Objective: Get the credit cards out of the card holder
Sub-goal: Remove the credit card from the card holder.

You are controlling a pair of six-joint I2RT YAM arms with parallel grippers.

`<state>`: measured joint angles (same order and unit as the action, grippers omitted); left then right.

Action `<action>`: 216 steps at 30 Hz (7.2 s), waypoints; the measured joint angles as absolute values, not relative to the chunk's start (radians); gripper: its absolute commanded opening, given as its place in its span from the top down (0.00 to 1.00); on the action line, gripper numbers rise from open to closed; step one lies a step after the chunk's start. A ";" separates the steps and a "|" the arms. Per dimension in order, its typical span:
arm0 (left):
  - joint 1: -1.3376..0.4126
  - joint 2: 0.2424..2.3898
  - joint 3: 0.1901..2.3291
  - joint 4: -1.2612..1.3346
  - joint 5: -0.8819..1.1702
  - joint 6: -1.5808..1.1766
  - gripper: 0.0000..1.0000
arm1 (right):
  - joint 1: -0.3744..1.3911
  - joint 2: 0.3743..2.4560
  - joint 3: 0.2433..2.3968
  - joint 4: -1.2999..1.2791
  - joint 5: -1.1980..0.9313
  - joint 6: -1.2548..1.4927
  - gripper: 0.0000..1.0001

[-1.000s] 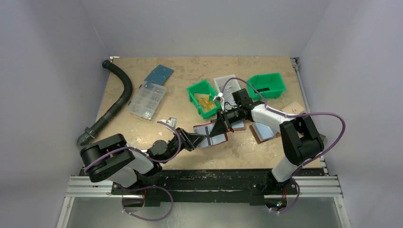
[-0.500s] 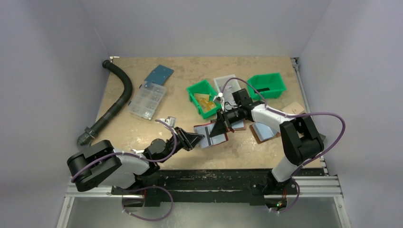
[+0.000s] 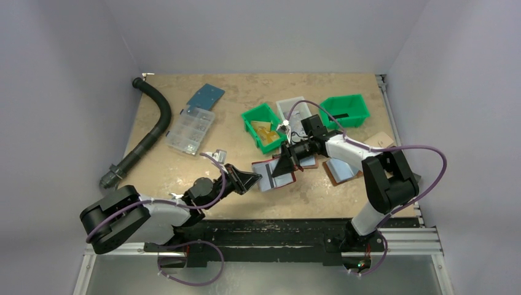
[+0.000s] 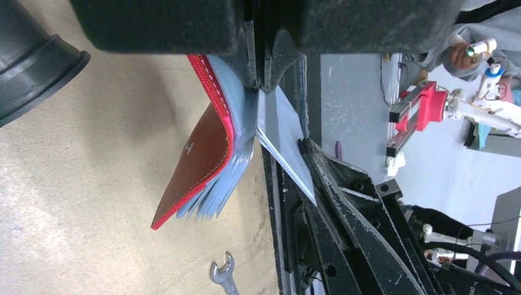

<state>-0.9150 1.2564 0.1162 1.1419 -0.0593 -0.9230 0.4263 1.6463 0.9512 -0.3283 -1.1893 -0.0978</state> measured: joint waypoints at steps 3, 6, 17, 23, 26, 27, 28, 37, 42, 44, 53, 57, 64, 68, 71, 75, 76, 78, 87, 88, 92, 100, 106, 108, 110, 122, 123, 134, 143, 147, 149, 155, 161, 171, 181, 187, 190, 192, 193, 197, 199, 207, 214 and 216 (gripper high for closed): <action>-0.902 1.256 0.116 1.139 -0.041 -0.924 1.00 | 0.426 1.646 0.951 -0.331 -1.187 -0.103 1.00; -0.888 1.259 0.116 1.141 -0.019 -0.924 1.00 | 0.426 1.646 0.951 -0.333 -1.187 -0.107 1.00; -0.848 1.337 0.072 1.188 0.038 -0.932 1.00 | 0.422 1.647 0.951 -0.359 -1.119 -0.158 1.00; -0.832 1.406 0.047 1.219 0.067 -0.933 1.00 | 0.418 1.650 0.952 -0.384 -1.066 -0.193 1.00; -0.830 1.431 0.046 1.248 0.084 -0.932 1.00 | 0.419 1.658 0.952 -0.396 -1.068 -0.212 0.99; -0.829 1.442 0.046 1.264 0.091 -0.932 1.00 | 0.422 1.663 0.952 -0.403 -1.075 -0.223 0.91; -0.827 1.452 0.046 1.278 0.099 -0.932 1.00 | 0.427 1.670 0.952 -0.413 -1.086 -0.237 0.87; -0.827 1.513 0.046 1.403 0.139 -0.932 1.00 | 0.485 1.677 0.967 -0.467 -1.139 -0.311 0.62; -0.827 1.518 0.046 1.427 0.157 -0.933 1.00 | 0.483 1.677 0.967 -0.464 -1.139 -0.307 0.55; -0.827 1.518 0.046 1.429 0.162 -0.933 1.00 | 0.484 1.677 0.967 -0.463 -1.139 -0.304 0.54; -0.827 1.518 0.046 1.428 0.175 -0.953 1.00 | 0.484 1.677 0.968 -0.459 -1.145 -0.289 0.49; -0.827 1.518 0.046 1.428 0.175 -0.959 1.00 | 0.484 1.677 0.968 -0.453 -1.143 -0.272 0.47; -0.842 1.518 0.063 1.425 0.166 -0.958 1.00 | 0.484 1.677 0.968 -0.429 -1.135 -0.227 0.44; -0.847 1.524 0.078 1.419 0.153 -0.958 1.00 | 0.484 1.676 0.968 -0.413 -1.118 -0.196 0.44; -0.848 1.528 0.084 1.418 0.145 -0.958 1.00 | 0.483 1.676 0.967 -0.398 -1.118 -0.176 0.49; -0.852 1.536 0.088 1.422 0.139 -0.958 1.00 | 0.479 1.676 0.967 -0.388 -1.127 -0.164 0.66; -0.852 1.538 0.088 1.424 0.137 -0.959 1.00 | 0.476 1.676 0.967 -0.388 -1.130 -0.163 0.72; -0.853 1.538 0.088 1.435 0.136 -0.959 1.00 | 0.466 1.676 0.967 -0.384 -1.131 -0.162 0.85; -0.854 1.531 0.080 1.445 0.108 -0.958 0.89 | 0.441 1.676 0.967 -0.377 -1.166 -0.163 1.00; -0.855 1.524 0.079 1.444 0.107 -0.958 0.84 | 0.441 1.676 0.967 -0.377 -1.171 -0.165 1.00; -0.859 1.482 0.078 1.433 0.099 -0.952 0.73 | 0.440 1.674 0.967 -0.376 -1.205 -0.170 1.00; -0.857 1.388 0.078 1.370 0.099 -0.922 0.59 | 0.440 1.663 0.968 -0.397 -1.221 -0.220 1.00; -0.831 1.225 0.067 1.230 0.116 -0.861 0.32 | 0.440 1.660 0.989 -0.506 -1.190 -0.366 1.00; -0.825 1.122 0.067 1.136 0.115 -0.822 0.22 | 0.439 1.656 0.997 -0.550 -1.171 -0.426 1.00; -0.825 1.010 0.067 1.037 0.105 -0.788 0.07 | 0.439 1.651 1.004 -0.591 -1.162 -0.482 1.00; -0.820 0.682 0.046 0.647 0.080 -0.576 0.04 | 0.439 1.641 1.081 -0.873 -1.172 -0.835 1.00; -0.820 0.701 0.043 0.648 0.091 -0.556 0.04 | 0.439 1.641 1.088 -0.902 -1.175 -0.870 1.00; -0.820 0.930 0.041 0.775 0.155 -0.401 0.04 | 0.439 1.640 1.107 -1.057 -1.197 -1.061 1.00; -0.820 1.114 0.041 0.992 0.234 -0.379 0.11 | 0.439 1.640 1.118 -1.103 -1.200 -1.113 1.00; -0.820 1.200 0.044 1.085 0.268 -0.389 0.19 | 0.439 1.640 1.118 -1.110 -1.200 -1.120 1.00; -0.820 1.238 0.051 1.118 0.284 -0.402 0.20 | 0.439 1.640 1.118 -1.111 -1.200 -1.120 1.00; -0.823 1.330 0.064 1.235 0.316 -0.445 0.24 | 0.439 1.640 1.118 -1.111 -1.200 -1.120 1.00; -0.831 1.363 0.086 1.288 0.338 -0.464 0.36 | 0.439 1.641 1.118 -1.111 -1.200 -1.120 1.00; -0.833 1.451 0.128 1.330 0.398 -0.490 0.76 | 0.437 1.641 1.118 -1.110 -1.197 -1.120 1.00; -0.834 1.474 0.129 1.371 0.447 -0.513 1.00 | 0.433 1.641 1.118 -1.109 -1.191 -1.116 1.00; -0.833 1.475 0.123 1.379 0.447 -0.513 1.00 | 0.433 1.641 1.118 -1.091 -1.188 -1.081 1.00; -0.828 1.460 0.106 1.383 0.444 -0.512 1.00 | 0.435 1.641 1.118 -1.070 -1.187 -1.055 1.00; -0.825 1.446 0.096 1.379 0.444 -0.512 1.00 | 0.439 1.641 1.118 -1.058 -1.187 -1.047 1.00; -0.824 1.436 0.091 1.374 0.443 -0.511 1.00 | 0.441 1.641 1.118 -1.052 -1.187 -1.040 1.00; -0.817 1.403 0.084 1.341 0.443 -0.504 1.00 | 0.445 1.641 1.118 -1.028 -1.187 -1.020 1.00; -0.813 1.392 0.084 1.322 0.444 -0.504 1.00 | 0.445 1.641 1.118 -1.017 -1.181 -1.010 1.00; -0.799 1.372 0.085 1.262 0.448 -0.504 1.00 | 0.454 1.636 1.109 -0.965 -1.143 -0.976 1.00; -0.781 1.370 0.097 1.221 0.472 -0.504 1.00 | 0.456 1.629 1.104 -0.942 -1.118 -0.957 1.00; -0.775 1.373 0.095 1.174 0.485 -0.504 1.00 | 0.449 1.628 1.104 -0.942 -1.108 -0.954 1.00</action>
